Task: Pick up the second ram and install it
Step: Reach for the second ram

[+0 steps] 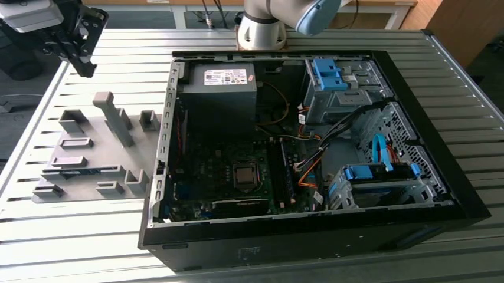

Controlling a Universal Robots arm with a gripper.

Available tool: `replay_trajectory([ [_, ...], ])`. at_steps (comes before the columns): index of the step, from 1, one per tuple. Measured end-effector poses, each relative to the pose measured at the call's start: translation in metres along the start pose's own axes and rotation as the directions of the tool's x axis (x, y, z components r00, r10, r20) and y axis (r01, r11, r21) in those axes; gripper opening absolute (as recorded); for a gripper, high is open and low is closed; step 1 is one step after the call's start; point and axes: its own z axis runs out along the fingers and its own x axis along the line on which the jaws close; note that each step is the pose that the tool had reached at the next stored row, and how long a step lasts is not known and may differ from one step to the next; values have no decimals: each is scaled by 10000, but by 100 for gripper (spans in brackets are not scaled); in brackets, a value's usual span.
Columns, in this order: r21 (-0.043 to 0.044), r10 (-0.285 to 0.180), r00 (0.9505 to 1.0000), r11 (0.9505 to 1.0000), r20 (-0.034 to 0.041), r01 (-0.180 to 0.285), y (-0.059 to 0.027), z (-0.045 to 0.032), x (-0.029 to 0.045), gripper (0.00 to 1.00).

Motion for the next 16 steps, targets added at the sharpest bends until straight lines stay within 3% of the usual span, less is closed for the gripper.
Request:
replay_trajectory([
  [9,0,0,10000,10000,1,0,-16,-3,132,12],
  [16,0,0,10000,10000,1,0,-92,-5,271,12],
])
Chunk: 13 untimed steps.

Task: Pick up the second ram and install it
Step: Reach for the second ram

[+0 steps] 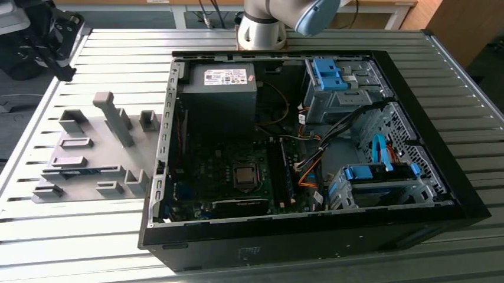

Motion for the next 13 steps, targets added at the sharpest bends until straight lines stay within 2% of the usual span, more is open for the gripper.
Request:
replay_trajectory([
  [5,1,0,10000,10000,-1,0,-22,-2,103,12],
  [13,0,0,10000,10000,0,0,-23,-2,115,12],
])
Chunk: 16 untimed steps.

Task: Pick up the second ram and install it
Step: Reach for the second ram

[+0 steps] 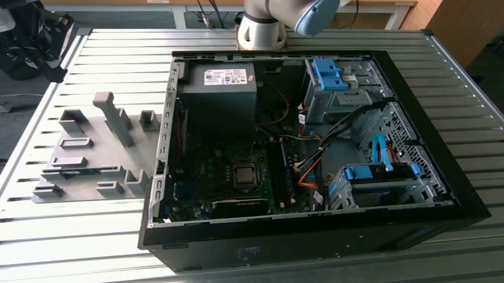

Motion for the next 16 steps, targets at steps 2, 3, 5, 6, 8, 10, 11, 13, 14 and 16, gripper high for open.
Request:
replay_trajectory([
  [2,0,0,10000,10000,0,0,0,0,0,12],
  [3,0,0,10000,10000,0,0,0,0,0,12],
  [5,0,0,10000,10000,0,0,0,0,1,12],
  [6,0,0,10000,10000,0,0,0,0,1,12],
  [8,-2,-1,10000,10000,1,1,-4,0,1,12],
  [10,-1,2,10000,10000,0,-2,-57,-2,10,12],
  [11,1,0,10000,10000,-1,0,-86,-3,19,12],
  [13,0,0,10000,10000,-1,0,-138,-3,37,12],
  [14,0,0,10000,10000,0,0,-161,-3,51,12],
  [16,1,1,10000,10000,-1,-1,-179,-3,113,12],
])
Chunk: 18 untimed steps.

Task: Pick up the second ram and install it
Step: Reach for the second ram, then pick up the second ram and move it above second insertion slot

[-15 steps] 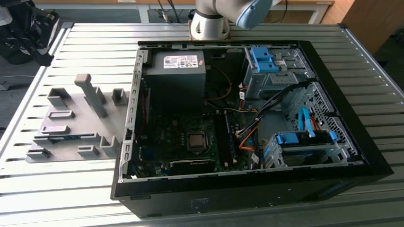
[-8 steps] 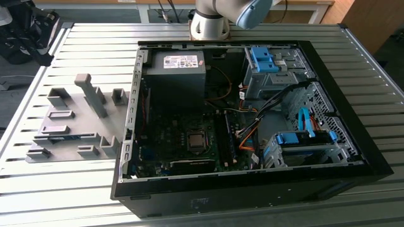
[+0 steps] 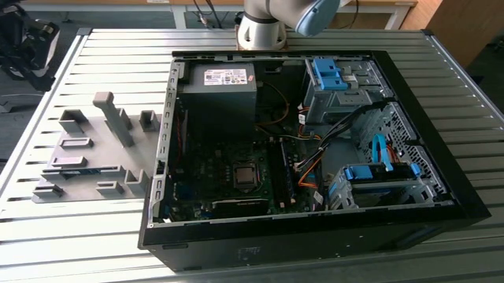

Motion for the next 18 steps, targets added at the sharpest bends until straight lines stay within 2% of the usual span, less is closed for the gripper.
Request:
replay_trajectory([
  [3,-1,-2,10000,10000,2,2,-10,0,84,12],
  [18,-2,-27,10000,10000,0,27,-12,-1,106,12],
])
